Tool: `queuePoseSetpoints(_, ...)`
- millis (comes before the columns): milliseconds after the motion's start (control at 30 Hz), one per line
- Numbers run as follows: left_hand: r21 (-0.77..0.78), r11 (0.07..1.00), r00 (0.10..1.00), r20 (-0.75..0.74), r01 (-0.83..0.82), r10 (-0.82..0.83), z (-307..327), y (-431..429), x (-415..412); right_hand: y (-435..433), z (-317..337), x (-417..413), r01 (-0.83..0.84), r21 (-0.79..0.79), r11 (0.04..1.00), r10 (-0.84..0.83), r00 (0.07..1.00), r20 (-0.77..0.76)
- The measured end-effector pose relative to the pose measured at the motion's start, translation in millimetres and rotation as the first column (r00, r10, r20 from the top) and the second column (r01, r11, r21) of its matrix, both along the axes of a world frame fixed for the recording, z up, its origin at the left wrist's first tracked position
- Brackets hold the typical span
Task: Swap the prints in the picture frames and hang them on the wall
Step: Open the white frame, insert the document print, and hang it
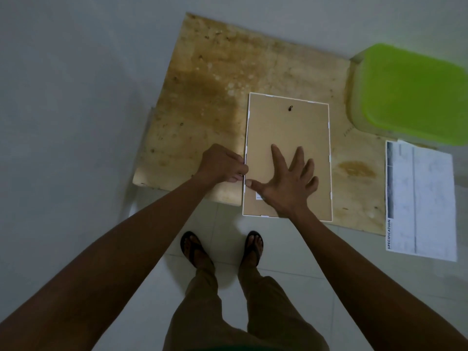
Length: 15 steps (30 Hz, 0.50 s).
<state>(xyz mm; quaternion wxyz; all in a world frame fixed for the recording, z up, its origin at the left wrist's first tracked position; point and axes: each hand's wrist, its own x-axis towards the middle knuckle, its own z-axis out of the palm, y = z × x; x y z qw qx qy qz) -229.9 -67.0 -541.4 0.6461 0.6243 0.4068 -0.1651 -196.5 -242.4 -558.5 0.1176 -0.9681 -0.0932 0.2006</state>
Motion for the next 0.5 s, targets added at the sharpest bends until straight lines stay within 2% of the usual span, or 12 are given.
queuePoseSetpoints(100, 0.024, 0.999, 1.0, 0.02, -0.024, 0.023, 0.5, -1.7, -3.5, -3.8, -5.8, -8.1, -0.025, 0.006, 1.0, 0.025, 0.998, 0.058)
queuePoseSetpoints(200, -0.038, 0.999, 0.998, 0.051, -0.029, 0.031, -2.0, -0.4, -8.5, -6.2, -12.4, -18.4, -0.113, -0.036, 0.993, 0.117, 0.981, 0.153)
queuePoseSetpoints(333, -0.054, 0.997, 0.994, 0.096, -0.047, 0.052, -5.1, 0.1, -18.6, -8.9, -12.6, -15.6, -0.117, 0.05, 0.992, 0.111, 0.988, 0.104)
queuePoseSetpoints(400, 0.004, 0.999, 0.992, 0.117, -0.036, 0.035, -5.2, -5.1, -20.9, -16.0, -11.0, -13.1, -0.15, 0.086, 0.985, 0.143, 0.986, 0.08)
queuePoseSetpoints(500, 0.185, 0.983, 0.993, 0.115, 0.0, -0.021, -1.6, -10.5, -17.9, -24.6, -6.6, -9.2, -0.238, 0.051, 0.97, 0.236, 0.971, 0.047)
